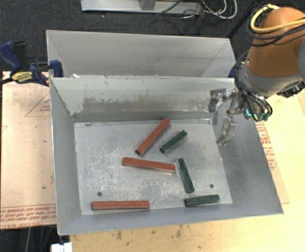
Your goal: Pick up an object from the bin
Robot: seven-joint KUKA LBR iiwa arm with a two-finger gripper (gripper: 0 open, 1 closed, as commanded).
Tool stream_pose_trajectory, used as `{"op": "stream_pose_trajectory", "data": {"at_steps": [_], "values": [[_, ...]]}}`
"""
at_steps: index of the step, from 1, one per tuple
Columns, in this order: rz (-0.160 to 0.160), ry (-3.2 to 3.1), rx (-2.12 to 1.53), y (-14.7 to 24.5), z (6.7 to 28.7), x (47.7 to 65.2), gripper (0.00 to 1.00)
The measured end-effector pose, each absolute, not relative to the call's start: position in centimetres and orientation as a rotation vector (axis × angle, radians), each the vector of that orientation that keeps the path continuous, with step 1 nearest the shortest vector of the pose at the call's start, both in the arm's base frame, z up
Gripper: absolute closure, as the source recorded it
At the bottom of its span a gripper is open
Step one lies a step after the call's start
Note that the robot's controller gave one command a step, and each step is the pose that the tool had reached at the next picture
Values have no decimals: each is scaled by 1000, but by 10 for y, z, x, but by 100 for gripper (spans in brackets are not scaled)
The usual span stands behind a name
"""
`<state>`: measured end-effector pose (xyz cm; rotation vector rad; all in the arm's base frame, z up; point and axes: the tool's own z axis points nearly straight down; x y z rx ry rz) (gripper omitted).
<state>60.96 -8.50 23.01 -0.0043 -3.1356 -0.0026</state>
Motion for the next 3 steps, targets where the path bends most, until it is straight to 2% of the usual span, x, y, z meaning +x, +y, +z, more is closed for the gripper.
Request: {"op": "stream_pose_trajectory", "data": {"at_steps": [1, 2, 3], "values": [[-1, -3143, -1, -85, 235, 611, 0], [2, -3147, 119, -76, 204, 616, 0], [1, -3125, 390, -25, 137, 634, 0]]}}
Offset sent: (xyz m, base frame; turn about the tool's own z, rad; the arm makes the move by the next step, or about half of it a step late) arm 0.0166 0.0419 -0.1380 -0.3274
